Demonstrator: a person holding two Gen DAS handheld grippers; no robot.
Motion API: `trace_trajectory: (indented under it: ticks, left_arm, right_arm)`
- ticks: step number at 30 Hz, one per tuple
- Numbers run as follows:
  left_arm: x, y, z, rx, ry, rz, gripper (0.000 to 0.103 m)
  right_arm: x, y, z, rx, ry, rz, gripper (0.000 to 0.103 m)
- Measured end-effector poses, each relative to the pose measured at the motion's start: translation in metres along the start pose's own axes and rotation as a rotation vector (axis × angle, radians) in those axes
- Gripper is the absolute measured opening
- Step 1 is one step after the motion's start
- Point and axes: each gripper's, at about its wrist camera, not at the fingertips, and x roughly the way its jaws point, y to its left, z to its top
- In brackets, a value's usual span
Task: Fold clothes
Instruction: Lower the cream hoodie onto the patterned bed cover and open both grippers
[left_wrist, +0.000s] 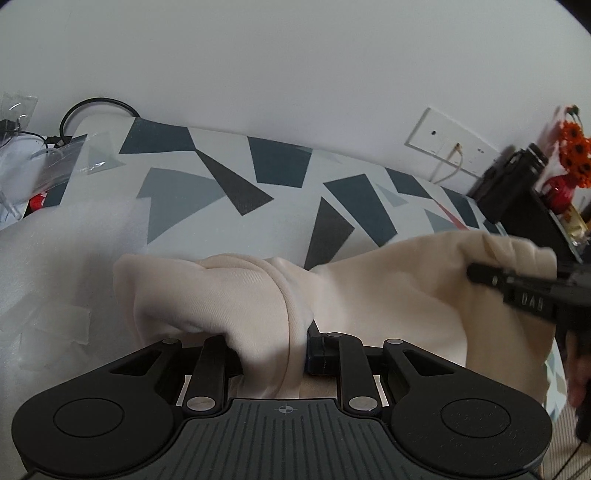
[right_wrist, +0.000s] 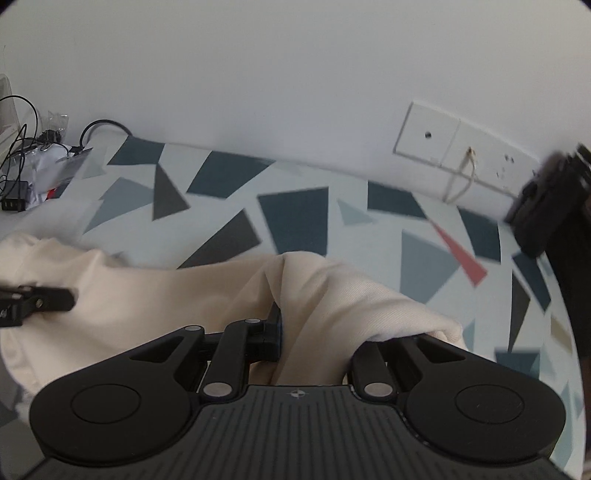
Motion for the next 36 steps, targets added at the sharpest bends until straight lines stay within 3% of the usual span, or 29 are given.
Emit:
trace_trajectory:
  ticks: [9, 15, 20, 25, 31, 36]
  left_arm:
    - [0.045, -0.062, 0.016, -0.039, -0.005, 0.159, 0.019]
    - [0.07, -0.109, -0.002, -0.082, 0.022, 0.193, 0.02]
    - [0.083, -0.144, -0.023, -0.116, 0.047, 0.202, 0.02]
    - [0.081, -0.151, -0.032, -0.111, 0.05, 0.242, 0.02]
    - [0.08, -0.134, -0.028, -0.209, 0.058, 0.253, 0.021]
    - [0.08, -0.128, -0.03, -0.229, 0.048, 0.265, 0.021]
  right_arm:
    - [0.064, -0.067, 0.04, -0.117, -0.063, 0.096, 0.015]
    - [0.107, -0.12, 0.015, -0.151, -0.041, 0.159, 0.016]
    - [0.119, -0.155, -0.009, -0.115, -0.059, 0.246, 0.016]
    - [0.116, -0.165, -0.013, -0.107, -0.066, 0.292, 0.022]
    - [0.108, -0.176, -0.021, -0.087, -0.02, 0.308, 0.035]
    - [0.1, -0.187, -0.035, -0.074, 0.014, 0.31, 0.037]
